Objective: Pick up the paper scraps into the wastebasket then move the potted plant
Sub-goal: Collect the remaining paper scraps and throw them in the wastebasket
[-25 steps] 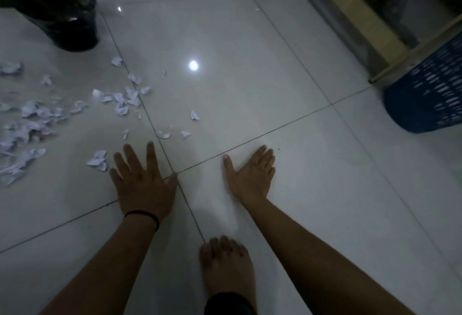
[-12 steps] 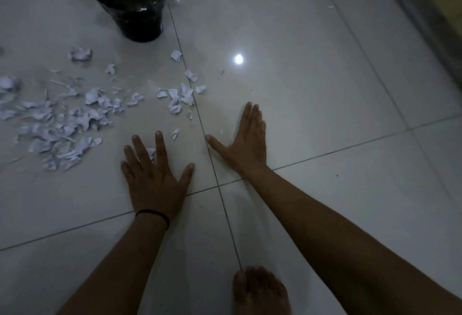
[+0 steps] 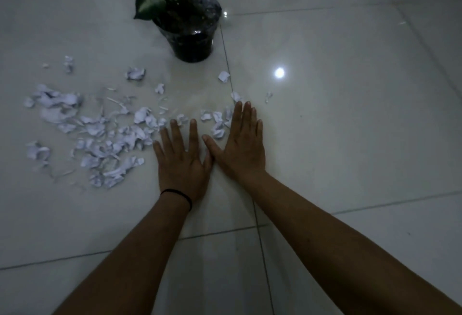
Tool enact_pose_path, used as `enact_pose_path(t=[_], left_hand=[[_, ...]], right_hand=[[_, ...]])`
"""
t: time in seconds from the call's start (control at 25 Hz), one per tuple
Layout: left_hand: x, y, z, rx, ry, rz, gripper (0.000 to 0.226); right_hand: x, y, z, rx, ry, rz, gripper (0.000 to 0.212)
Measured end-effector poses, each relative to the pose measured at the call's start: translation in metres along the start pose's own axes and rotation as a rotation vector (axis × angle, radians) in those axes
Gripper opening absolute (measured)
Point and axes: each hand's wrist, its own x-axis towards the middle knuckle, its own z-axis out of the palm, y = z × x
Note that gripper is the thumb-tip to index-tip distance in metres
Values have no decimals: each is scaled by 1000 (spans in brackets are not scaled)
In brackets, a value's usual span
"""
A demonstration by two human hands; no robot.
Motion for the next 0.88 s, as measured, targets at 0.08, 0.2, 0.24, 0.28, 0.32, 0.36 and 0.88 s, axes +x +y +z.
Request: enact_pose_path(t=[0.08,0.2,0.24,0.28,0.32,0.36,0.88], left_hand=[[20,-7,-3,59,44,32,78],[35,-22,-20,88,29,-23,84],[34,-25,-27,84,29,-73,86],[30,-31,-35,79,32,-137,88],[23,-30,-38,51,32,-182,91],[14,-26,-39,11,33,-228,95],[-24,-81,-40,-32,-23,-397,121]], right_hand=[[22,-7,1,37,-37,-45,109],[41,-6,-3,53,-26,-150,109],[47,1,-7,22,11,-145,110],[56,5,-11,-12,65,-111,111],[61,17,-15,-56,126,-56,112],[66,30,-20,-73,147,-2,113],[137,-5,-7,19,-246,-402,75]])
